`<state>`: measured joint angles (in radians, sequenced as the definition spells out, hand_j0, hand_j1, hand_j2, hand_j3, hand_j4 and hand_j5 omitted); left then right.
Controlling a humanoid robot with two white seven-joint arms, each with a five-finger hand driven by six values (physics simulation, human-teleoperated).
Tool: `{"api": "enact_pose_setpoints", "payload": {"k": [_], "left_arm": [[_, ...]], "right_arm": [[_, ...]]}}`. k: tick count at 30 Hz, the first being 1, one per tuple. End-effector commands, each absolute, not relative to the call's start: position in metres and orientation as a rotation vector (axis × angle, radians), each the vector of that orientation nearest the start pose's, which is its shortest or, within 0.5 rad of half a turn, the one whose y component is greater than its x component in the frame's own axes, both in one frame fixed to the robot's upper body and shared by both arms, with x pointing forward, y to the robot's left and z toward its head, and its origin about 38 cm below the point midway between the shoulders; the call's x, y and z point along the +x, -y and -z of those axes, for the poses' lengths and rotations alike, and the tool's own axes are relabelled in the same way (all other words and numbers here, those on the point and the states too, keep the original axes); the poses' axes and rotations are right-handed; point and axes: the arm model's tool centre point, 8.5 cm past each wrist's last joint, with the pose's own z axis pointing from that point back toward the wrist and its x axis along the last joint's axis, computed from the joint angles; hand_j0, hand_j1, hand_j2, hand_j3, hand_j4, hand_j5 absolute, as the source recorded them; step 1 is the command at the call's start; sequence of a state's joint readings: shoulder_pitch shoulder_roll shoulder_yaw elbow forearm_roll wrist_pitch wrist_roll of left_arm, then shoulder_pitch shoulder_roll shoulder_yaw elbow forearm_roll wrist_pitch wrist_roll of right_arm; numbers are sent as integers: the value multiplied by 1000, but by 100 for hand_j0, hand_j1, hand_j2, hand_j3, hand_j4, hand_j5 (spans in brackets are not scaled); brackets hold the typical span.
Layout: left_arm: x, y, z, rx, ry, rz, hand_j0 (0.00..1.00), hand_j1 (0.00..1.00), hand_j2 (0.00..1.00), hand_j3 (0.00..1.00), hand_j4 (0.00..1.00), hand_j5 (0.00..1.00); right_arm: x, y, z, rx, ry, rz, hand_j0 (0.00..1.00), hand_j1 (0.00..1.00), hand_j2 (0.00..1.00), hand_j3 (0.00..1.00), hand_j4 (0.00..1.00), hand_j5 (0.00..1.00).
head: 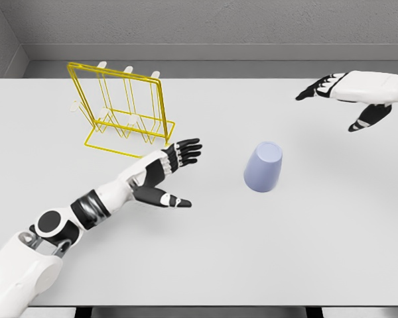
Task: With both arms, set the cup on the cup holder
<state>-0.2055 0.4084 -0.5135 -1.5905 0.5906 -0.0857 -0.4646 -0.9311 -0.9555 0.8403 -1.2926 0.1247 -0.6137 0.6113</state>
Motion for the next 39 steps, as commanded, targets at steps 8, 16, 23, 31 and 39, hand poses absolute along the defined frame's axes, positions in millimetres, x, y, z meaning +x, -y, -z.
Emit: {"api": "enact_pose_setpoints", "payload": {"k": [8, 16, 23, 31, 39], "left_arm": [[392, -134, -101, -638, 1520, 827, 100, 100, 100, 100, 100, 100], [403, -110, -88, -673, 1497, 767, 100, 100, 100, 100, 100, 100], [404, -82, -91, -736, 1508, 732, 100, 100, 100, 100, 100, 100], [413, -80, -78, -726, 1466, 700, 100, 100, 100, 100, 100, 100], [412, -69, -79, -711, 1472, 739, 100, 100, 100, 100, 100, 100]], "right_arm": [[468, 378, -271, -398, 1281, -1958, 100, 100, 100, 100, 100, 100], [468, 381, -273, -404, 1279, -1952, 100, 100, 100, 100, 100, 100], [467, 379, -268, -389, 1275, -1955, 100, 100, 100, 100, 100, 100], [470, 388, -266, -399, 1278, -1914, 100, 100, 100, 100, 100, 100], [473, 378, -265, -384, 1311, -1908, 100, 100, 100, 100, 100, 100]]}}
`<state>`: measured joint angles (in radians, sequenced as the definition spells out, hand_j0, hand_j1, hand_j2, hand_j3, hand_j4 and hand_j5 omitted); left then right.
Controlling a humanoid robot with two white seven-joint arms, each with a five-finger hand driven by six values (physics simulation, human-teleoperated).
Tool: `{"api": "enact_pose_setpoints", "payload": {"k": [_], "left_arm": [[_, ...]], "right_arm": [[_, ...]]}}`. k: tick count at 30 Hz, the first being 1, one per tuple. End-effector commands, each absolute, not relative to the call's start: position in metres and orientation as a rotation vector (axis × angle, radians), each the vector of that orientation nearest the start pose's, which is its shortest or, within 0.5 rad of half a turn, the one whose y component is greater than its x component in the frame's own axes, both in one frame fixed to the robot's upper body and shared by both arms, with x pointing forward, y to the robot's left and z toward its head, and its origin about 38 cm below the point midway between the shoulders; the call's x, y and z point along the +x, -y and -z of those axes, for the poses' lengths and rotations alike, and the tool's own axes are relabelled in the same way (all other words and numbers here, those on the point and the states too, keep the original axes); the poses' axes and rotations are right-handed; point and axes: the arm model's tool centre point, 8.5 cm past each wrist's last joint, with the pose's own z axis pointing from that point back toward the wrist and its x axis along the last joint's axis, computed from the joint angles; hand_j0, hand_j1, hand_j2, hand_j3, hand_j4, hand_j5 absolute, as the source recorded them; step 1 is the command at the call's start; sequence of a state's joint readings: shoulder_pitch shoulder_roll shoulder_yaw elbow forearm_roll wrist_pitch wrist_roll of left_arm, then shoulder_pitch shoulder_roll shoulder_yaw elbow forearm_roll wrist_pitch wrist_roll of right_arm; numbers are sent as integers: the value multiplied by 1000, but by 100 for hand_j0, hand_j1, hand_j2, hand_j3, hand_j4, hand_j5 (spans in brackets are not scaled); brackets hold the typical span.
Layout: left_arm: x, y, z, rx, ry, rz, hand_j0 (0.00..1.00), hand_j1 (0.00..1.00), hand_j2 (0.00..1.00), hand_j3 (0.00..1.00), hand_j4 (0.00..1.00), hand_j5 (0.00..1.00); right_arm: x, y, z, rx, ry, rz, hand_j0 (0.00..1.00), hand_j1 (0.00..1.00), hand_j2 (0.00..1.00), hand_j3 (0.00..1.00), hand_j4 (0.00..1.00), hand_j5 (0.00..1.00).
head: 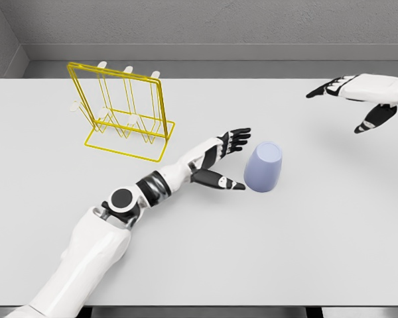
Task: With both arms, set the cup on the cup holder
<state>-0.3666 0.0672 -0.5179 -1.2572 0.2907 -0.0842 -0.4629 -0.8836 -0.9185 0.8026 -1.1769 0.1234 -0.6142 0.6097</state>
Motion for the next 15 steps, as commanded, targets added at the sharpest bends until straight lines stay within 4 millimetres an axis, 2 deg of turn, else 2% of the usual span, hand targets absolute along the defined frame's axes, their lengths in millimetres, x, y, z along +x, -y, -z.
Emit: {"api": "enact_pose_setpoints", "payload": {"k": [1, 7, 15], "left_arm": [[412, -68, -78, -712, 1469, 737, 100, 100, 100, 100, 100, 100], [412, -56, -80, -734, 1470, 732, 100, 100, 100, 100, 100, 100], [410, -56, -80, -741, 1470, 735, 100, 100, 100, 100, 100, 100]], "right_arm": [[470, 381, -260, -378, 1308, -1897, 100, 100, 100, 100, 100, 100], [470, 383, -260, -380, 1303, -1896, 100, 100, 100, 100, 100, 100], [470, 382, -259, -378, 1303, -1897, 100, 100, 100, 100, 100, 100]]}}
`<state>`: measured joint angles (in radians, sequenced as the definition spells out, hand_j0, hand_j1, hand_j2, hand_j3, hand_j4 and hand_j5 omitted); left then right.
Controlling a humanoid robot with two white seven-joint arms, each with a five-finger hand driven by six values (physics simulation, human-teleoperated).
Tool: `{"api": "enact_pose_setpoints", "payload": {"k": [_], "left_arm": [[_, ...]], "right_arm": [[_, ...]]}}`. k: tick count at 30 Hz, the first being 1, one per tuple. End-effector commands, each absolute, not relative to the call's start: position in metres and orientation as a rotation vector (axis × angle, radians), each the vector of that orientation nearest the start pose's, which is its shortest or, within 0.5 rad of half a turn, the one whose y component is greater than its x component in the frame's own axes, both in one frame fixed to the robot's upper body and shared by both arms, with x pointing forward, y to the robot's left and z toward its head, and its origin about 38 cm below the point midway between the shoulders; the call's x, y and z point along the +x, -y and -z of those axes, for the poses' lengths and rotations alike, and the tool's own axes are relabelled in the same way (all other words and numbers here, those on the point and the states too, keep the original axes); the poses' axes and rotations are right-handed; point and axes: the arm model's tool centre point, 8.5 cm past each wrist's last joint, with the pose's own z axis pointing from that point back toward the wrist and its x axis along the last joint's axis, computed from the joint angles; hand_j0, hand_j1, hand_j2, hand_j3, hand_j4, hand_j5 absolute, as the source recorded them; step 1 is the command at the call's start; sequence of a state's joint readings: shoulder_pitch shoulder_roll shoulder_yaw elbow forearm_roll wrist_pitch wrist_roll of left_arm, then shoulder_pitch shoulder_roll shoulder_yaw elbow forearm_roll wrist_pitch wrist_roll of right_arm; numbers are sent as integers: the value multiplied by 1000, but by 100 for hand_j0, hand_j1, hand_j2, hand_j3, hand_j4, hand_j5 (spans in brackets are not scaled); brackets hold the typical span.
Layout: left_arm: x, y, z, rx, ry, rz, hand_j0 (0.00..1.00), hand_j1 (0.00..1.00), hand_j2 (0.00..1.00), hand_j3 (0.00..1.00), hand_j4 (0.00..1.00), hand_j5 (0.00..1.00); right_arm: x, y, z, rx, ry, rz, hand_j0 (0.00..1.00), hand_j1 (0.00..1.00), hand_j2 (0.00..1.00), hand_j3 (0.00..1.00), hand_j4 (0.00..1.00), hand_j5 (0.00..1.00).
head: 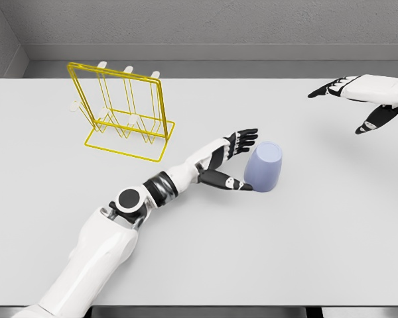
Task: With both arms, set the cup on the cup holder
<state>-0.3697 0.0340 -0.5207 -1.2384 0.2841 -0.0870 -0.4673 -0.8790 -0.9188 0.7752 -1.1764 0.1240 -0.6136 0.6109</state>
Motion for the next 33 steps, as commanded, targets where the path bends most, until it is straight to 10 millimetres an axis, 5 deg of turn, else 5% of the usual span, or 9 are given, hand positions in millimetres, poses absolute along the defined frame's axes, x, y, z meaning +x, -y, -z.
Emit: {"api": "enact_pose_setpoints", "payload": {"k": [1, 33], "left_arm": [[410, -55, -80, -747, 1468, 741, 100, 100, 100, 100, 100, 100], [416, -38, -84, -775, 1458, 769, 100, 100, 100, 100, 100, 100]], "right_arm": [[470, 382, -260, -379, 1305, -1896, 100, 100, 100, 100, 100, 100], [469, 386, -260, -384, 1299, -1892, 100, 100, 100, 100, 100, 100]]}}
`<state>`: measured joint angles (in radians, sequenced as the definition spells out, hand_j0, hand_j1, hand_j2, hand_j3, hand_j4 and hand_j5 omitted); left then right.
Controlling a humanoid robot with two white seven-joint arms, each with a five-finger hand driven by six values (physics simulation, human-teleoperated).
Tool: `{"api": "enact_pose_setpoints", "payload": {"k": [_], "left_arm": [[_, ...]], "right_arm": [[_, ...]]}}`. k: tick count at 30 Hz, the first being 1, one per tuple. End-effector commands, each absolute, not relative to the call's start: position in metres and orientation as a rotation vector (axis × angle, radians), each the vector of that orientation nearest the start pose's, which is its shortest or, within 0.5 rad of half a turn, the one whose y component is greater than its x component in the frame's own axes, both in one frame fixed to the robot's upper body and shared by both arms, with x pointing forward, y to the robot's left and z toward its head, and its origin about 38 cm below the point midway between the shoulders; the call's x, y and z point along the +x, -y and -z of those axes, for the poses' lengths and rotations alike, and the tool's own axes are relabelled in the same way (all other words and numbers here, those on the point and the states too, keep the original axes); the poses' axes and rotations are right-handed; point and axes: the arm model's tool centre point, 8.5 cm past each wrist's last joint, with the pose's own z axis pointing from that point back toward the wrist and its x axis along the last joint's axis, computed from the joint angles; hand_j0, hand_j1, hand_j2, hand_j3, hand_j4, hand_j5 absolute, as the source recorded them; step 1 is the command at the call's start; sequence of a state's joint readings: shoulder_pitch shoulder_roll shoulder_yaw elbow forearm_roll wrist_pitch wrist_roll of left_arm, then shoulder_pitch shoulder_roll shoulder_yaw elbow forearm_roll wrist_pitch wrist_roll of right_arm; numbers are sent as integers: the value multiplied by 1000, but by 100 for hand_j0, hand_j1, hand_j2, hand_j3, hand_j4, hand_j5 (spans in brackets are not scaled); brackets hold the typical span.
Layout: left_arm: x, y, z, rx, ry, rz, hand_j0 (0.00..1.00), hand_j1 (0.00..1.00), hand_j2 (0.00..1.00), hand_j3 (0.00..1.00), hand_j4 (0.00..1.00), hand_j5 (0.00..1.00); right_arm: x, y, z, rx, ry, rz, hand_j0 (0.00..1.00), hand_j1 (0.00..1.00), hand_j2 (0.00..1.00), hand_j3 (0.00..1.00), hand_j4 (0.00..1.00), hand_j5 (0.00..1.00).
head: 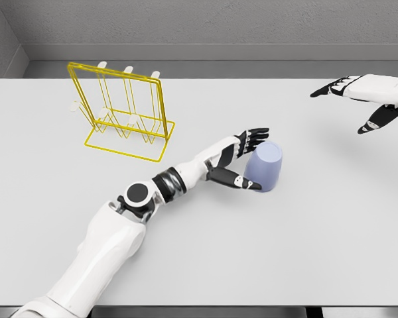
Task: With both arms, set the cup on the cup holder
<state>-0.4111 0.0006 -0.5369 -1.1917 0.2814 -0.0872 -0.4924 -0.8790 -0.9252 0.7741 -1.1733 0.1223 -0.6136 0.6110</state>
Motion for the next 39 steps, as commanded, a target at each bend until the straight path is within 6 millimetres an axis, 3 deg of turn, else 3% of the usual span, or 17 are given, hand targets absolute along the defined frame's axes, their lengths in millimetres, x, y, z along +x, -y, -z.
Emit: {"api": "enact_pose_setpoints", "payload": {"k": [1, 14, 22, 26, 31, 39], "left_arm": [[416, -38, -84, -775, 1458, 769, 100, 100, 100, 100, 100, 100], [417, -32, -88, -782, 1454, 798, 99, 99, 99, 99, 99, 99], [414, -27, -86, -790, 1447, 819, 76, 76, 76, 76, 76, 76], [413, -27, -86, -798, 1442, 827, 72, 72, 72, 72, 72, 72], [411, -26, -86, -815, 1437, 839, 55, 55, 55, 55, 55, 55], [409, -24, -85, -840, 1425, 864, 50, 50, 50, 50, 50, 50]], "right_arm": [[469, 386, -261, -383, 1300, -1891, 100, 100, 100, 100, 100, 100], [469, 387, -261, -386, 1299, -1891, 100, 100, 100, 100, 100, 100], [469, 388, -262, -389, 1299, -1889, 100, 100, 100, 100, 100, 100], [469, 388, -262, -390, 1297, -1889, 100, 100, 100, 100, 100, 100], [469, 388, -263, -391, 1299, -1888, 100, 100, 100, 100, 100, 100], [469, 388, -263, -391, 1299, -1888, 100, 100, 100, 100, 100, 100]]}}
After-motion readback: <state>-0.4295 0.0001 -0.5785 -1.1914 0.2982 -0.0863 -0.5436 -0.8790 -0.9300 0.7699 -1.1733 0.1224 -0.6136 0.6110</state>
